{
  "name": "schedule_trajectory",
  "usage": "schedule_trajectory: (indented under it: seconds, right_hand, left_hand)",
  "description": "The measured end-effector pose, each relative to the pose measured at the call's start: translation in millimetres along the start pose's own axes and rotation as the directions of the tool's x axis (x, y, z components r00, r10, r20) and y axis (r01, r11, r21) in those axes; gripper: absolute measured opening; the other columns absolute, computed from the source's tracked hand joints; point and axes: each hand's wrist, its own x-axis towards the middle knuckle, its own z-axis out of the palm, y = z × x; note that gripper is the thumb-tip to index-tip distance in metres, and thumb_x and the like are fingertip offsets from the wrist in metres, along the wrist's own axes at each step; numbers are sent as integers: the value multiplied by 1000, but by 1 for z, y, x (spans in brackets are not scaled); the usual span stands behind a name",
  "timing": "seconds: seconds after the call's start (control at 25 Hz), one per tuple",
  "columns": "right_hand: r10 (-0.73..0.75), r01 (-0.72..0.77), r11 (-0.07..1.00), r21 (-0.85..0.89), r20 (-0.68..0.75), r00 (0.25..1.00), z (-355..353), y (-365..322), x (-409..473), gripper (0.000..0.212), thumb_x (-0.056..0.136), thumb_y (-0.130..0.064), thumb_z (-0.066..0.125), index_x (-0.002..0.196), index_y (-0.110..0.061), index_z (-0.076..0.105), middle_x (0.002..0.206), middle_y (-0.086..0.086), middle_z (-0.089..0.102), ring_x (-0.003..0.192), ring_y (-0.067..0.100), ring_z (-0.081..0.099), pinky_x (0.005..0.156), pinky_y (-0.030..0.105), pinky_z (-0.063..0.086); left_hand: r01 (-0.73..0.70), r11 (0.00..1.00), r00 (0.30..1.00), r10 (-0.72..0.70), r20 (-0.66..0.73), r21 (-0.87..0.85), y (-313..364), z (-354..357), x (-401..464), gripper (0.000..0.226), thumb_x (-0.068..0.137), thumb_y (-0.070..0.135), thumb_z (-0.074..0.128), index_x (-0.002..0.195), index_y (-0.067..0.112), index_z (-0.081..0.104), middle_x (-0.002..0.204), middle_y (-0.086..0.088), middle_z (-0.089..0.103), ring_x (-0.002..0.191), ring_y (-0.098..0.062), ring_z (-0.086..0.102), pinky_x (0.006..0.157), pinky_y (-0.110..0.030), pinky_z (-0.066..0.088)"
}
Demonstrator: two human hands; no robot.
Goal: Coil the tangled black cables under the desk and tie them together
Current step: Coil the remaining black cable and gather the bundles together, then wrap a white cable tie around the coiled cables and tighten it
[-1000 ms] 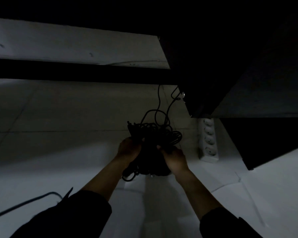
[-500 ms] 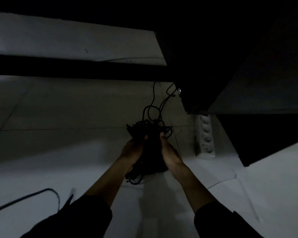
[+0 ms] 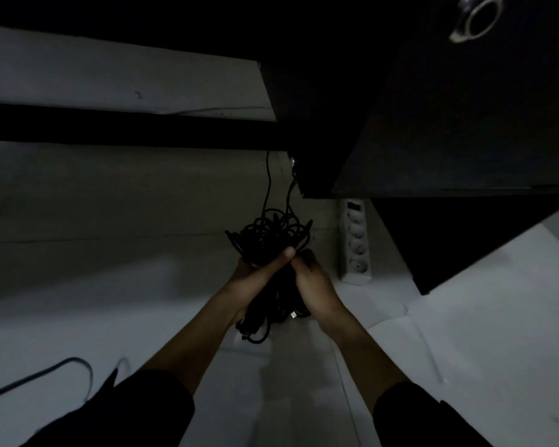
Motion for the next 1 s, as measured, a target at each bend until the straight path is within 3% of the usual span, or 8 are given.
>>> schedule_trajectory:
  seconds: [0.24, 0.4, 0.48, 0.64, 0.72, 0.8, 0.88, 1.0]
  right_hand:
    - [-173, 166, 976, -144, -36, 984, -33, -12, -42, 34, 101, -33, 41, 132, -24, 51, 118, -9, 60, 106, 4, 57, 78, 10, 42]
    - [-232, 213, 957, -197, -78, 970, -55, -20, -70, 34, 96, -26, 52, 130, -23, 56, 119, -7, 65, 109, 8, 60, 90, 20, 49]
    - [-259, 229, 948, -220, -121, 958, -65, -21, -80, 37, 92, -24, 60, 129, -20, 54, 118, -5, 64, 110, 9, 60, 91, 24, 51]
    - [-265, 251, 962, -108, -138, 954, -83, -15, -97, 91, 84, -18, 73, 149, -36, 12, 123, -6, 64, 106, -3, 59, 81, 6, 46]
    - [-269, 257, 962, -90, -165, 949, -90, -9, -101, 111, 78, -22, 79, 148, -45, -5, 124, -5, 66, 119, 2, 55, 91, 11, 44]
    - [-252, 241, 967, -81, -181, 951, -95, -3, -106, 125, 72, -26, 83, 146, -47, -15, 117, -4, 70, 121, 2, 54, 90, 7, 40]
    - [-230, 221, 973, -66, -198, 953, -101, 0, -113, 132, 70, -24, 85, 145, -47, -21, 113, -5, 71, 115, -5, 54, 77, -3, 37]
    - [-211, 208, 977, -34, -199, 957, -110, 3, -122, 133, 70, -21, 85, 145, -45, -22, 106, -7, 73, 102, -15, 58, 73, -3, 39]
  left_hand:
    - [34, 997, 999, -36, 39, 64, 18, 43, -10, 87, 51, 55, 87, 124, 16, 61, 113, -4, 71, 102, -15, 69, 94, -33, 54]
    - [53, 995, 997, -58, 53, 85, 24, 71, -24, 64, 59, 49, 86, 113, 19, 67, 105, -1, 73, 93, -10, 71, 78, -23, 57]
    - [80, 995, 995, -83, 55, 57, 25, 82, -27, 58, 61, 43, 87, 109, 15, 70, 101, -4, 75, 91, -14, 72, 77, -26, 58]
    - [166, 986, 984, -167, 55, 14, 22, 98, -32, 46, 65, 28, 86, 105, 9, 73, 98, -12, 75, 87, -23, 73, 71, -31, 59]
    - [224, 974, 970, -222, 101, -12, 19, 104, -36, 41, 69, 25, 82, 106, 8, 73, 99, -13, 74, 87, -24, 72, 74, -32, 58]
    - [239, 971, 964, -234, 129, -26, 17, 109, -40, 35, 75, 20, 76, 107, 6, 72, 99, -15, 73, 84, -24, 71, 74, -31, 58]
    - [242, 970, 957, -240, 164, 8, 14, 113, -43, 36, 77, 20, 75, 109, 5, 71, 101, -16, 73, 86, -24, 70, 73, -30, 57]
    - [223, 973, 949, -229, 214, 55, 12, 120, -47, 31, 79, 19, 72, 107, 6, 72, 103, -16, 72, 87, -23, 70, 69, -27, 59]
